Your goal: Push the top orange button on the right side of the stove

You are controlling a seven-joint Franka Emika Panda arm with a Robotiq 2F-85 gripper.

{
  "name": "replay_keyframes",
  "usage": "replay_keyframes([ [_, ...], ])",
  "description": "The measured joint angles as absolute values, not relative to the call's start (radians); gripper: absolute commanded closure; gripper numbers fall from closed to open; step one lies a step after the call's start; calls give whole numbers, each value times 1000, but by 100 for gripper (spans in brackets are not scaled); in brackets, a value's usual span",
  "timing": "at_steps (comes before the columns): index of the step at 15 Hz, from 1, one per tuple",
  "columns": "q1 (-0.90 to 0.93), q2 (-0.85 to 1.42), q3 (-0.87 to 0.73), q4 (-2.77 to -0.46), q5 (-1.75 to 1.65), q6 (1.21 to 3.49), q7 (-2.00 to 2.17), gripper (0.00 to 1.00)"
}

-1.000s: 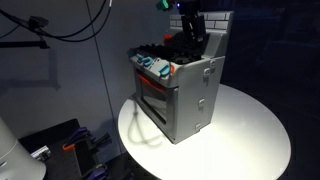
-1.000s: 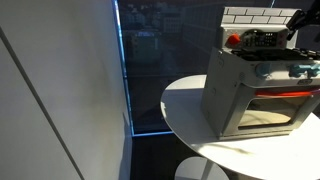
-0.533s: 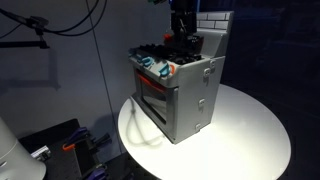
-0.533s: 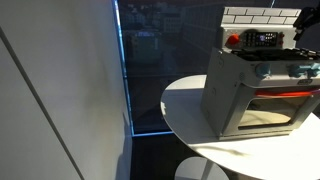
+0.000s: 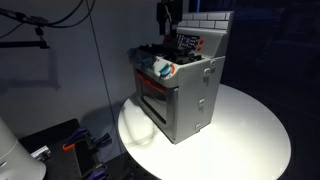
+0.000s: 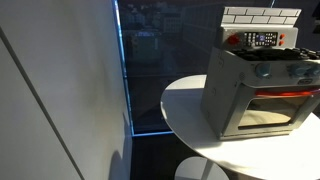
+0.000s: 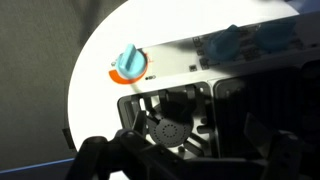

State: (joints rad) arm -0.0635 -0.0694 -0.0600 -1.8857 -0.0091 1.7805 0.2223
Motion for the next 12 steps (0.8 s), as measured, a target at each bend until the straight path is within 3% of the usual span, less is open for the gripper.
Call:
replay_keyframes([
  [12,-51,-220,-32,-1939,-10,1692,197,0],
])
